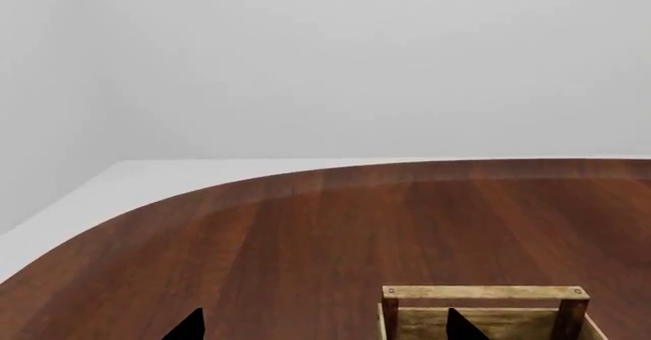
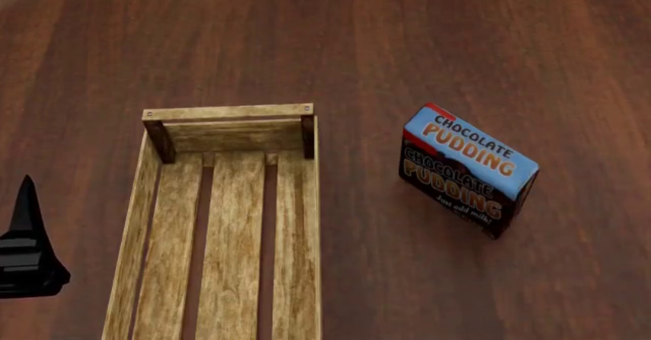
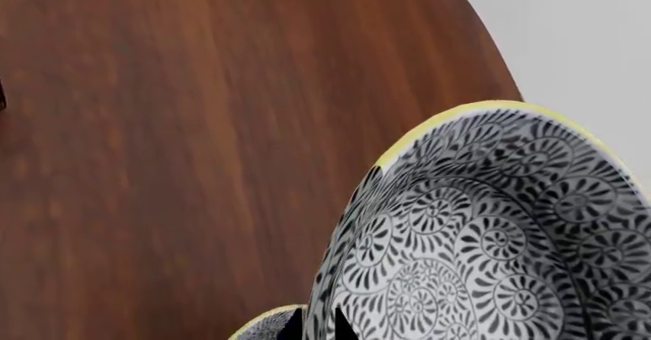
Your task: Stack the left bowl on the right bowl and place them in the tray.
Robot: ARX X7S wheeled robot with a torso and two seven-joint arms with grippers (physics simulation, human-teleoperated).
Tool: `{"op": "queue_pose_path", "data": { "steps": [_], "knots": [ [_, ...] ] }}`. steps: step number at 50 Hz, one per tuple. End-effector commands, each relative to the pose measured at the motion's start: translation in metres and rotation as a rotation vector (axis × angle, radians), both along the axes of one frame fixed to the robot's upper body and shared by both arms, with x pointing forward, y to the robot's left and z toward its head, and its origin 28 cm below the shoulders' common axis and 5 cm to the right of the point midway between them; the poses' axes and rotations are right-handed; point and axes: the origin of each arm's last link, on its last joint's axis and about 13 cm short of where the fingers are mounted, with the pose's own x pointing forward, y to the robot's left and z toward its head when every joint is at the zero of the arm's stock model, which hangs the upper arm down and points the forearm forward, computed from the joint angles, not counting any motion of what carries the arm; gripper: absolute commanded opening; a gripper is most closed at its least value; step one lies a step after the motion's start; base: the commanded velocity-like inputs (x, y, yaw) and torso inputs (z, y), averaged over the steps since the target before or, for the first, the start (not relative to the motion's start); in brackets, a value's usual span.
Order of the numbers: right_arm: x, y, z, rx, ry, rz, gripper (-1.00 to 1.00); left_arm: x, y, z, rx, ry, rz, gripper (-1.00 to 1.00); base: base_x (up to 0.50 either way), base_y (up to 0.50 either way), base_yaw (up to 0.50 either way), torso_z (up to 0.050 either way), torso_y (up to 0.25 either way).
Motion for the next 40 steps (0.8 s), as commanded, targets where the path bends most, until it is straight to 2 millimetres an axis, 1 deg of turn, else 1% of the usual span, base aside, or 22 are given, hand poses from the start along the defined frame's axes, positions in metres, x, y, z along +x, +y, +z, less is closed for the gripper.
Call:
{"op": "queue_pose_path", "data": {
  "steps": [1,24,40],
  "knots": [
    [-0.006,-0.005,-0.006,-0.008,0.006,-0.033,-1.0,0.0,0.0,0.0,0.001,0.001,-0.002,1.0,0.0,0.0,0.0,0.0,0.0],
    [-0.019,-0.008,-0.03,0.04,0.029,-0.057,-1.0,-0.001,-0.001,-0.001,0.003,0.001,-0.008,1.0,0.0,0.0,0.0,0.0,0.001],
    [-0.021,-0.006,-0.043,0.057,0.047,-0.054,-1.0,0.0,-0.001,-0.001,0.001,0.004,-0.008,1.0,0.0,0.0,0.0,0.0,0.0]
  ]
}}
